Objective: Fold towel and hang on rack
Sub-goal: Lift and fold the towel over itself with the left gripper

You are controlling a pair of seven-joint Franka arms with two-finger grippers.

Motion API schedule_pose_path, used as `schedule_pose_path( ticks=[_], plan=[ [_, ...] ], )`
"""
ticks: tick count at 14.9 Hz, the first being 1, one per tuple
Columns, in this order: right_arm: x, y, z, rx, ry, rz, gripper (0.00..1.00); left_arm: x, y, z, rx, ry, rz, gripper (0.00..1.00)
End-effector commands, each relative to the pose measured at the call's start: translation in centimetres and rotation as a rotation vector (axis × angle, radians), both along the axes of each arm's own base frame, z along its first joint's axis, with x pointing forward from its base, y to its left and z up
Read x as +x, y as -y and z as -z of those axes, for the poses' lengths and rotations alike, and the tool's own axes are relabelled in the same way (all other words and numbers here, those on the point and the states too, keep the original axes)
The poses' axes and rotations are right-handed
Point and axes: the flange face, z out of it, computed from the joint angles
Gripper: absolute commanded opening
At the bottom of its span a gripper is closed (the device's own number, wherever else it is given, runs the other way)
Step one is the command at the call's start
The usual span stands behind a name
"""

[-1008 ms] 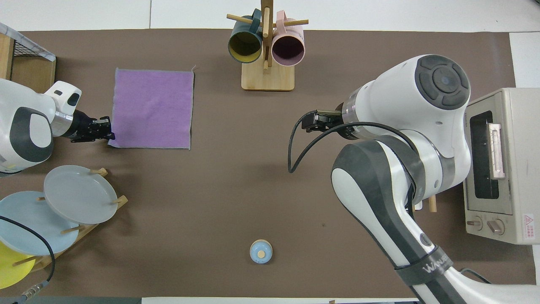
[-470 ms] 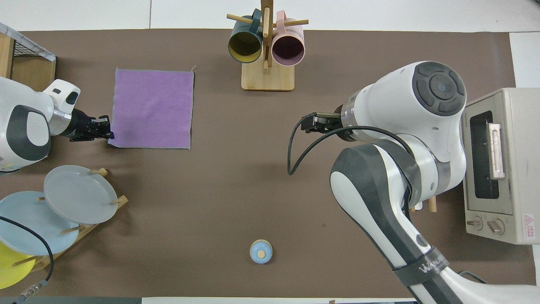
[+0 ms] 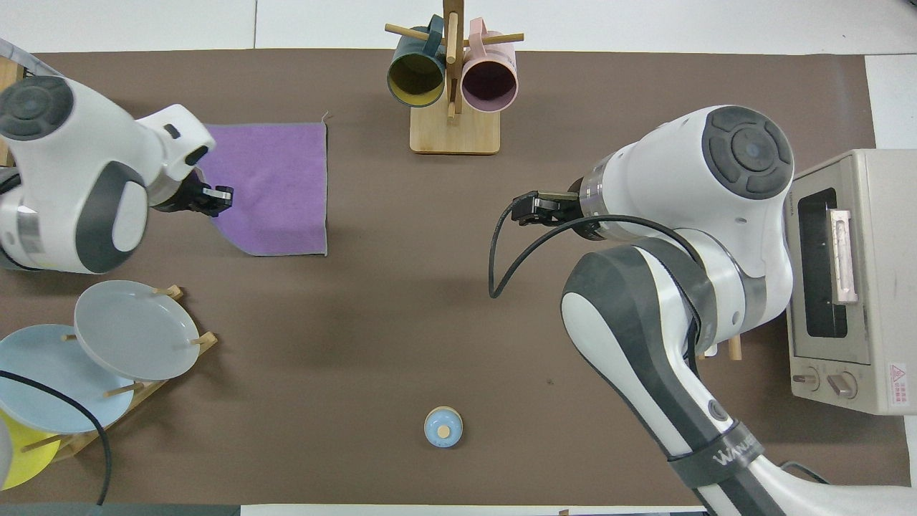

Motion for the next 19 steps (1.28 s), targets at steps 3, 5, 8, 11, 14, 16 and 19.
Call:
schedule_pose_path(
  ticks=[3, 5, 8, 11, 14, 16, 19],
  plan=[
    [-0.7, 0.1, -0.1, 0.024, 0.005, 0.023, 1.00, -4.4, 9.8, 3.1, 0.092, 0.048, 0.146, 0.00],
    [-0.7, 0.1, -0.1, 0.024, 0.005, 0.023, 1.00, -5.4, 12.5, 6.1, 0.066, 0.078, 0.055, 0.00],
    [-0.7, 0.0, -0.1, 0.024, 0.005, 0.022, 1.00, -5.7, 12.7, 6.8, 0.053, 0.090, 0.033, 0.00],
    [-0.7, 0.1, -0.1, 0.024, 0.005, 0.023, 1.00, -5.5, 12.2, 6.0, 0.047, 0.093, -0.015, 1.00],
    [-0.7, 0.1, -0.1, 0.024, 0.005, 0.023, 1.00, -4.5, 9.0, 2.9, -0.057, 0.047, -0.098, 1.00],
    [-0.7, 0.1, -0.1, 0.024, 0.004, 0.025, 1.00, -3.2, 5.6, 2.2, -0.164, 0.025, -0.116, 1.00],
    [-0.7, 0.1, -0.1, 0.024, 0.004, 0.026, 1.00, -2.2, 0.6, 3.6, -0.293, 0.030, -0.130, 1.00]
  ],
)
